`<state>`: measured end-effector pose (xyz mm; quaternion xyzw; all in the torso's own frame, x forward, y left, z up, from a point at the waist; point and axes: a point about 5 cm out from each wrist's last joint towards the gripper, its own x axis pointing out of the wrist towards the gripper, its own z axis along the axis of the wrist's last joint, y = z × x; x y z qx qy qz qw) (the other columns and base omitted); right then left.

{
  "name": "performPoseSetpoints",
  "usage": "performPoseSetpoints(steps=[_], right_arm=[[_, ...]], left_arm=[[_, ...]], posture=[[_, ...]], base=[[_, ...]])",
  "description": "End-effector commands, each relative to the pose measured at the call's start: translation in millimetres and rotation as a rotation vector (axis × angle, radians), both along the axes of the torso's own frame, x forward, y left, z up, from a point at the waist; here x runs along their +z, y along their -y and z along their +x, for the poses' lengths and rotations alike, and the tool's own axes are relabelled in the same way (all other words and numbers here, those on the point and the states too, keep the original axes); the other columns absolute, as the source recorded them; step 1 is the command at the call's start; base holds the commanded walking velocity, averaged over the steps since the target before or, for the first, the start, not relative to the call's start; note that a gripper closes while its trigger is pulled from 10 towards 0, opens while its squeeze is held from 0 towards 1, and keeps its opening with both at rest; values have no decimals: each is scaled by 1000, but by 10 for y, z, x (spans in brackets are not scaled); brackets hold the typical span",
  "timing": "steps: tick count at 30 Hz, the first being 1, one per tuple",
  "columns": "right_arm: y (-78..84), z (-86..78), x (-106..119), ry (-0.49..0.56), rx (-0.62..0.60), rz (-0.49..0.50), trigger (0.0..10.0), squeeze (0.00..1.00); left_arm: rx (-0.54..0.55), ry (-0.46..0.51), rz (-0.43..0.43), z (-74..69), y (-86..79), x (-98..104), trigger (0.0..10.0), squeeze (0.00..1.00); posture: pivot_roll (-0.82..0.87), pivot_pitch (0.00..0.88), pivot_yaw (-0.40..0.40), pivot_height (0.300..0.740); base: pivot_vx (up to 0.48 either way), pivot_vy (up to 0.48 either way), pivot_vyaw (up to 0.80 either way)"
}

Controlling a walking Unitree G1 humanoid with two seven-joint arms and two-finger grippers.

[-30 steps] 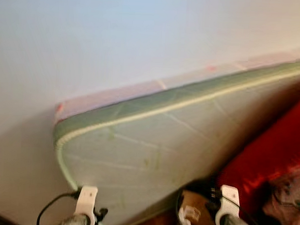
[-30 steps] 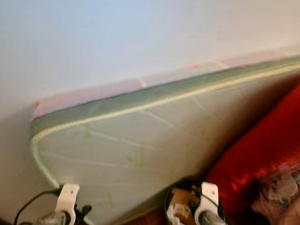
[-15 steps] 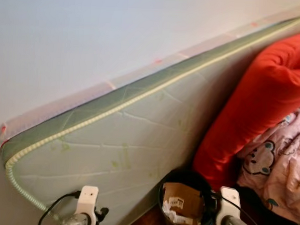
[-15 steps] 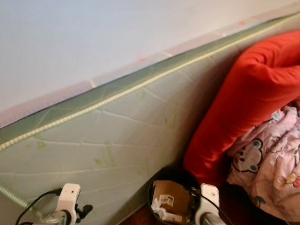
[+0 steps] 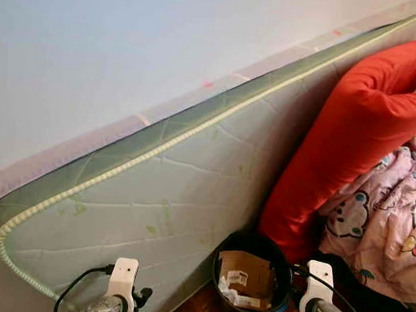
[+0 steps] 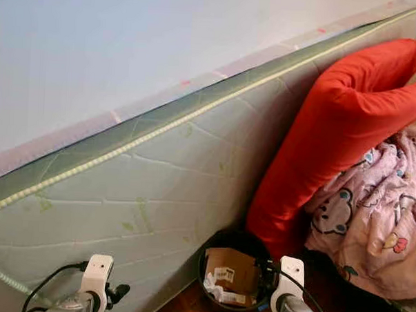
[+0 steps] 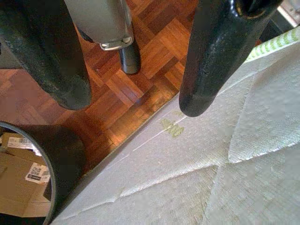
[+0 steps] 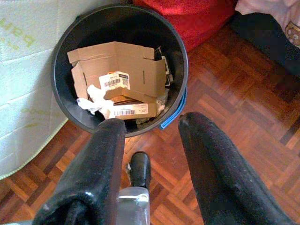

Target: Clean up the room

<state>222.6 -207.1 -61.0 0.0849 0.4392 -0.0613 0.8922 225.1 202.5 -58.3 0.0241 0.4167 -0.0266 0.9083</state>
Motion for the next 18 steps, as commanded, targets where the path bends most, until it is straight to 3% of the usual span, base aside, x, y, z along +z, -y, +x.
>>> performPoseSetpoints(steps=[1,18], right_arm=[[0,23,15,13,-13,6,10000,0],[3,24,16,14,-20,1,10000,0]], left_arm=[[0,-7,10,-8,-24,-2,10000,0],[4,-5,10,-6,-25,-1,10000,0]], posture=[[77,0,28,740],[76,0,28,740]], base=[[0,-349,0],[0,-350,0]])
